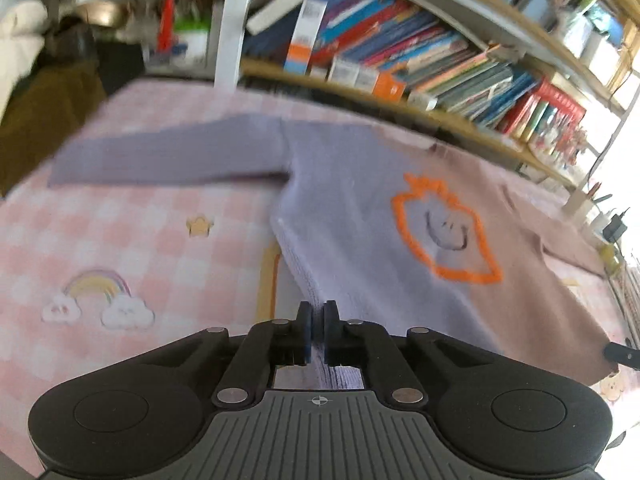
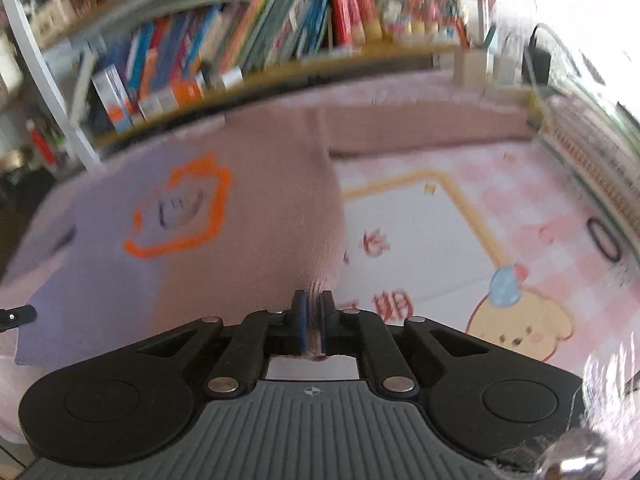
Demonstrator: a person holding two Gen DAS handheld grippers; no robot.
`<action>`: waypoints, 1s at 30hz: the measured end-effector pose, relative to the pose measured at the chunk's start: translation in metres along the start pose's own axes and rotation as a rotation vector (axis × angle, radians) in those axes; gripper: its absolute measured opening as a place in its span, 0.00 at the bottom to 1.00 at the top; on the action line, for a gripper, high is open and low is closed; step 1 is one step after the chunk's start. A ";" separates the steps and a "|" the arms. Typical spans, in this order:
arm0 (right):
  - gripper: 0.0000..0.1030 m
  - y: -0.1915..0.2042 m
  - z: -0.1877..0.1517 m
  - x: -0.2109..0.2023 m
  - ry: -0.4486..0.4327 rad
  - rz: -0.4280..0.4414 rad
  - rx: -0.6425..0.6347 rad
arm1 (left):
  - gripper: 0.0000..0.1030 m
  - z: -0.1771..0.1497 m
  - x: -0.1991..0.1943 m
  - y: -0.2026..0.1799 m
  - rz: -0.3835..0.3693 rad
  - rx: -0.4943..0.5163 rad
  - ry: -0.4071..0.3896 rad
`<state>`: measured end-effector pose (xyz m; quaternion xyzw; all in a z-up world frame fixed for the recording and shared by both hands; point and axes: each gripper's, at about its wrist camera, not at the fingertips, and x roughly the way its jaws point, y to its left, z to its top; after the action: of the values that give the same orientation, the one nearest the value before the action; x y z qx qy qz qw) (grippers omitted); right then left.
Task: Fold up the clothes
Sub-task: 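Grasp the sweater hem with the right gripper while the left gripper grasps the hem, then open both grippers to release the sweater hem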
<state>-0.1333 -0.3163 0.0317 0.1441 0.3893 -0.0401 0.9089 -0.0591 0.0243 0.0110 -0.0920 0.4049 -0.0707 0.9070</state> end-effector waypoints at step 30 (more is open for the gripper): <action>0.95 0.006 -0.026 -0.030 -0.146 -0.119 -0.181 | 0.90 -0.050 -0.042 -0.071 0.176 0.137 -0.078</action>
<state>-0.1705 -0.3042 0.0378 0.0349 0.3323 -0.0691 0.9400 -0.1276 -0.0416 0.0241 0.0035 0.3698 -0.0145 0.9290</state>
